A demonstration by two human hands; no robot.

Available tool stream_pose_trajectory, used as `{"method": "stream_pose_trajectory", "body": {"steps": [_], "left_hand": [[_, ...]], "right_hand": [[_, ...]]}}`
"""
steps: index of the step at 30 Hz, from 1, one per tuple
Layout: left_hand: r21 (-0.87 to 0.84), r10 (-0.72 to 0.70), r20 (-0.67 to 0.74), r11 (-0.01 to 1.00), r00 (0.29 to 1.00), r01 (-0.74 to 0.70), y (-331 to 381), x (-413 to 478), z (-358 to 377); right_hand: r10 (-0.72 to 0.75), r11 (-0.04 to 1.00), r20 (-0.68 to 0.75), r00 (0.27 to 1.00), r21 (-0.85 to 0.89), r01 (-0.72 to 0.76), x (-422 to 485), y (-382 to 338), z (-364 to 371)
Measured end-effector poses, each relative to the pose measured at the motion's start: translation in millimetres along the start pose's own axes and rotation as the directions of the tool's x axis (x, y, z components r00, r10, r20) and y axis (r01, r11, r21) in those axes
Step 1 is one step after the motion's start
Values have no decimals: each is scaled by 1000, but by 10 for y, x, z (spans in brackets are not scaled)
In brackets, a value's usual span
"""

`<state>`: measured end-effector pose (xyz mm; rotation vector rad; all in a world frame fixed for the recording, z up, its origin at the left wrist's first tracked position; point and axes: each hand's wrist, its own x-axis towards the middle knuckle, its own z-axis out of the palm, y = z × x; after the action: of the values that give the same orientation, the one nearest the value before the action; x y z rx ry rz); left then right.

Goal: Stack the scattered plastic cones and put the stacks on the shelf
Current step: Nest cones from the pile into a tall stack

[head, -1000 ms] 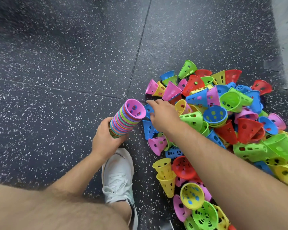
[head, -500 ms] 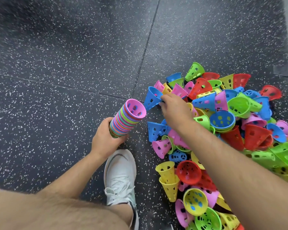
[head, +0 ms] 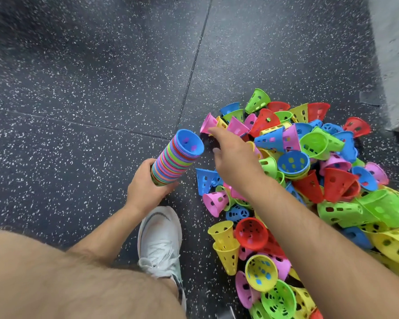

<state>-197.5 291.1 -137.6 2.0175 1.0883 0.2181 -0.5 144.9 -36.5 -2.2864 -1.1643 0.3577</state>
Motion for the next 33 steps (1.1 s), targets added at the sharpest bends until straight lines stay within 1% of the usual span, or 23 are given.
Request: {"method": "stream_pose_trajectory", "body": {"steps": [1, 2, 4, 6, 9, 11, 13, 14, 16, 18, 19, 21, 23, 24, 25, 28, 29, 31, 33], "left_hand": [[14, 0, -5, 1000, 1000, 0, -35, -3, -15], [25, -4, -11, 1000, 1000, 5, -78, -9, -31], [29, -21, -19, 999, 1000, 21, -157, -32, -56], [28, -37, -18, 999, 999, 37, -195, -59, -70], [31, -35, -8, 999, 999, 36, -211, -98, -82], [40, -40, 3, 998, 999, 39, -221, -116, -97], [51, -49, 7, 998, 999, 49, -243, -128, -104], [59, -52, 8, 997, 999, 51, -251, -132, -103], [72, -52, 8, 996, 999, 51, -259, -141, -100], [65, -46, 16, 997, 999, 45, -243, -148, -96], [56, -43, 21, 998, 999, 41, -223, -150, -93], [31, -33, 28, 999, 999, 32, -167, -144, -80], [10, -10, 31, 1000, 999, 10, -78, -141, -57], [-2, 8, 33, 1000, 999, -8, -26, -140, -39], [-17, 25, 37, 1000, 999, -25, 23, -139, -18], [-55, 66, 56, 996, 996, -63, 140, -131, 46], [-62, 77, 61, 995, 995, -73, 164, -133, 61], [-64, 90, 63, 994, 994, -86, 186, -141, 72], [-51, 92, 58, 995, 994, -89, 172, -152, 57]], "right_hand": [[58, 998, 45, 997, -21, -57, 3, 44, 61], [92, 992, 107, 990, -96, -82, 10, 87, 130], [104, 947, 239, 965, -321, -22, 10, 126, 289], [101, 883, 335, 937, -464, 71, -1, 140, 436], [96, 824, 373, 923, -549, 137, -27, 178, 606], [86, 819, 362, 928, -556, 141, -31, 192, 656], [77, 845, 319, 945, -524, 108, -29, 179, 624], [74, 870, 270, 960, -488, 70, -28, 170, 576], [66, 932, 111, 992, -363, -21, -32, 157, 432], [78, 981, -86, 993, -173, -92, -52, 131, 240], [81, 993, -172, 982, -74, -94, -67, 106, 140], [69, 996, -306, 950, 79, -47, -94, 37, -45], [42, 988, -394, 918, 154, 21, -124, -40, -175], [13, 985, -405, 914, 160, 57, -146, -75, -215], [-24, 984, -388, 921, 156, 91, -171, -101, -238], [-97, 975, -280, 955, 167, 148, -275, -107, -228], [-84, 976, -279, 956, 168, 135, -313, -79, -215], [-4, 986, -299, 954, 158, 54, -387, 18, -182], [39, 995, -247, 968, 100, -14, -476, 118, -103]]}}
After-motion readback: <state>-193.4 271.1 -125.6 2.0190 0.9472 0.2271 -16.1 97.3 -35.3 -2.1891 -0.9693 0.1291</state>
